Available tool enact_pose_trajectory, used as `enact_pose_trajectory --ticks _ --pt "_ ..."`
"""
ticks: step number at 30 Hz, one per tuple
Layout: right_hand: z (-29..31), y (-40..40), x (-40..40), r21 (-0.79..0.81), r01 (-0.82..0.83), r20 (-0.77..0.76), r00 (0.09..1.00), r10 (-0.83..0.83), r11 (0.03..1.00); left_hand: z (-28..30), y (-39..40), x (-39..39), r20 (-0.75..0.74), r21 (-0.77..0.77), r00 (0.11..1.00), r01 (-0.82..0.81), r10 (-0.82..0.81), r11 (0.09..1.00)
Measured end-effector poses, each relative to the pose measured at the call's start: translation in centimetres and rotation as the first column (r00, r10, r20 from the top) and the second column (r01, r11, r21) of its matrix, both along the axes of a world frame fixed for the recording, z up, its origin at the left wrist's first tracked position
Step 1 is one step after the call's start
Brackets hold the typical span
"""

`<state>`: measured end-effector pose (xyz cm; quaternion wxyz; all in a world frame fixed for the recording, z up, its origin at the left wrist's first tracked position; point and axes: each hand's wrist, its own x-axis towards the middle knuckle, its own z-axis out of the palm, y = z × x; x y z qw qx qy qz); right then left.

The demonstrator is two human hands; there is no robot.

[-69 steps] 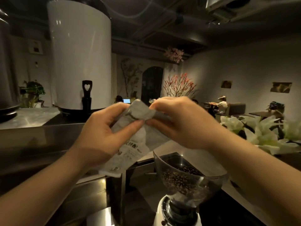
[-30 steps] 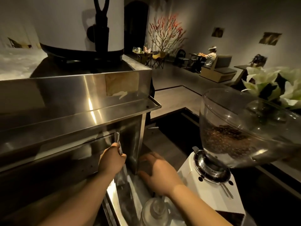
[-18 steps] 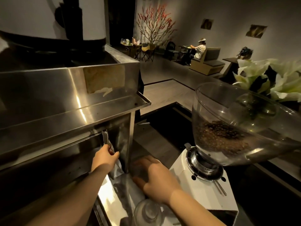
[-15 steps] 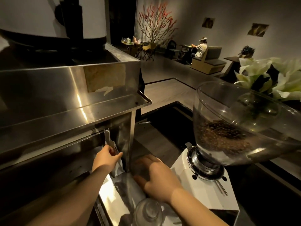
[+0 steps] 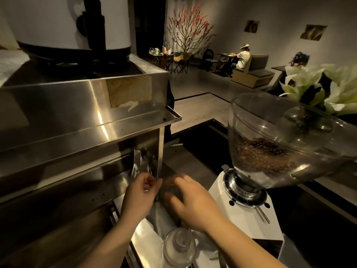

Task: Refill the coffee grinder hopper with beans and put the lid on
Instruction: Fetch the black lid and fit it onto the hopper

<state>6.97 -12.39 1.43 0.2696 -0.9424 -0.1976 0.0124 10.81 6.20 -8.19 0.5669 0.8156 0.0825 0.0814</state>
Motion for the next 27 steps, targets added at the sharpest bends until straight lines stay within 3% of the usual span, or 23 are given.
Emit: enact_pose_trajectory --ticks 5,15,27 --pt "2.3 -2.3 -3.2 0.221 -0.017 0.096 0.995 -0.004 0.975 5.5 -3.6 -5.5 0.286 -0.134 0.957 0.080 -0.039 0.988" --pt "3.5 -12.1 -10.1 0.457 -0.066 0.250 0.967 -0.057 0.887 9.9 -13.1 -11.9 0.495 -0.065 0.855 0.215 -0.155 0.975" --pt "1.4 -28.7 -15.6 0.486 0.223 0.182 0.920 -0.347 0.845 9.2 -30.6 -12.4 0.446 0.008 0.741 0.558 -0.502 0.830"
